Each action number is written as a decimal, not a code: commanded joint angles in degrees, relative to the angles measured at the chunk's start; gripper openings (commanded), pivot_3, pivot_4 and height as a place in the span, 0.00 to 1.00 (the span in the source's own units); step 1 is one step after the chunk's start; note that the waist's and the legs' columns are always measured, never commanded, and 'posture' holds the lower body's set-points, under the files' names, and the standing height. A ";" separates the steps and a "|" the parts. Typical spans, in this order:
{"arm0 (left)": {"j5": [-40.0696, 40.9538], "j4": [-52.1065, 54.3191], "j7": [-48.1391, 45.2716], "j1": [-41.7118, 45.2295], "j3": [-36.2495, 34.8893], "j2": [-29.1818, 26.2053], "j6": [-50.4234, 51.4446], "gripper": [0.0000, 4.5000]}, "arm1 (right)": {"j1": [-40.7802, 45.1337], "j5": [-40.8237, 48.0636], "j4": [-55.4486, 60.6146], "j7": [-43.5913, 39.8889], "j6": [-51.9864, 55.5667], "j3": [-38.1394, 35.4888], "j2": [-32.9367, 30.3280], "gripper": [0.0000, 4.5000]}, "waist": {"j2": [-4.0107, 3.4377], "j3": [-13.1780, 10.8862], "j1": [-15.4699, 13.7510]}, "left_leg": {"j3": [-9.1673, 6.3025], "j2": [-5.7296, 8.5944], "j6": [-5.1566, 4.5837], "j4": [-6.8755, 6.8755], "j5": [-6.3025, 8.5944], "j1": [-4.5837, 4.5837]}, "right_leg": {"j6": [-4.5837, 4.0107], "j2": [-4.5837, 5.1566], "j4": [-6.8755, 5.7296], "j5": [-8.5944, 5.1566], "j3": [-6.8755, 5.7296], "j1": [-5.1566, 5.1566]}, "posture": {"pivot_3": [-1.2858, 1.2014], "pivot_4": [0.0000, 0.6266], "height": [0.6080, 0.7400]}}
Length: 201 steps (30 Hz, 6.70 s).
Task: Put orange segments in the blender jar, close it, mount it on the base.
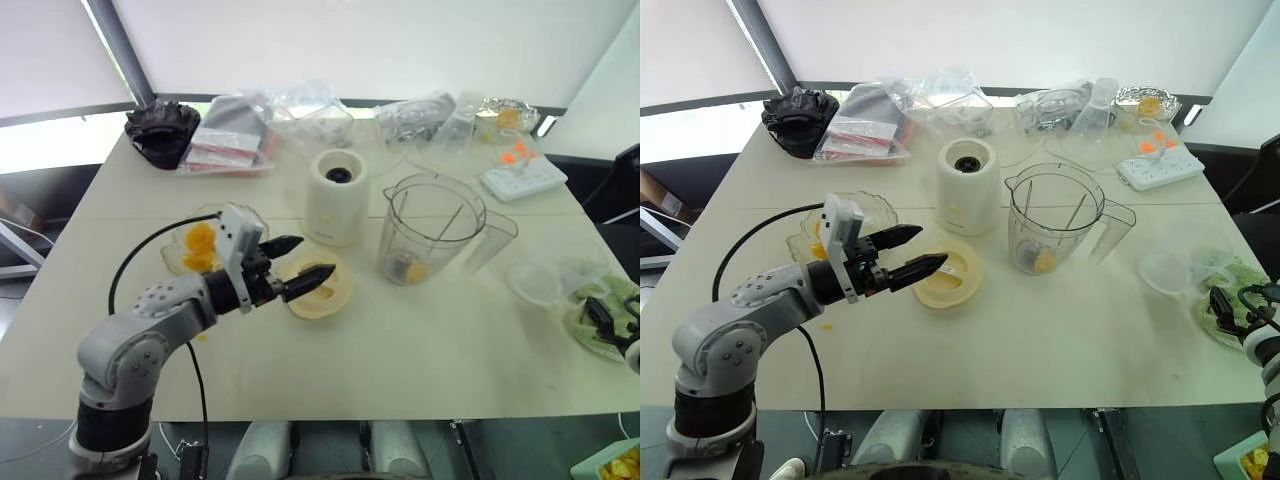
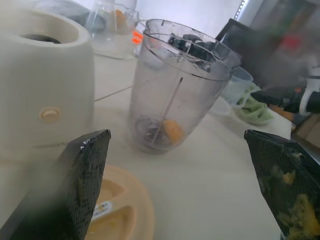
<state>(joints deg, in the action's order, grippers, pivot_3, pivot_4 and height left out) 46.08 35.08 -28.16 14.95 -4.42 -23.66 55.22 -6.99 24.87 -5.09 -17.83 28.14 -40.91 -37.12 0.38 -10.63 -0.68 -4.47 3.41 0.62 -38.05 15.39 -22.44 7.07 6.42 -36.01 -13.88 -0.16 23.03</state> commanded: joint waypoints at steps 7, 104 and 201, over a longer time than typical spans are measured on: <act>-0.65 2.49 0.71 0.11 3.25 -0.84 -2.70 0.99 | 2.98 -1.82 -2.86 1.10 -3.69 0.15 0.19 1.00 | -0.11 0.05 0.06 | 0.01 -0.01 0.00 0.00 0.00 0.01 | 0.00 -0.01 0.00 0.00 0.00 0.00 | 0.52 0.24 1.00; -9.72 -10.89 -9.25 4.99 10.19 -3.49 -15.37 1.00 | 38.24 5.85 -2.65 -5.44 3.35 10.45 -17.18 0.00 | -0.51 -0.07 0.42 | 0.18 -0.01 -0.05 0.89 0.02 -0.09 | 0.08 0.04 0.78 0.05 0.00 0.23 | 0.52 0.24 1.00; -16.35 -13.82 -11.14 5.86 11.74 -0.33 -19.28 1.00 | 38.35 -24.14 12.22 -17.68 -17.59 26.57 -21.75 0.00 | -0.48 -0.08 0.11 | 0.15 0.01 0.03 0.77 -0.03 -0.20 | 0.26 0.05 0.54 0.16 -0.01 0.40 | 0.52 0.24 1.00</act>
<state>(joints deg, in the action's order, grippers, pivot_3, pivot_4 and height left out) 29.27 18.93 -39.38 20.50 8.04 -24.14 36.14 29.65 1.17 5.90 -35.75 11.80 -12.82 -57.36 -0.11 -10.71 -0.57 -4.32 3.42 0.65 -37.28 15.36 -22.63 7.33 6.48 -35.48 -13.72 -0.17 23.43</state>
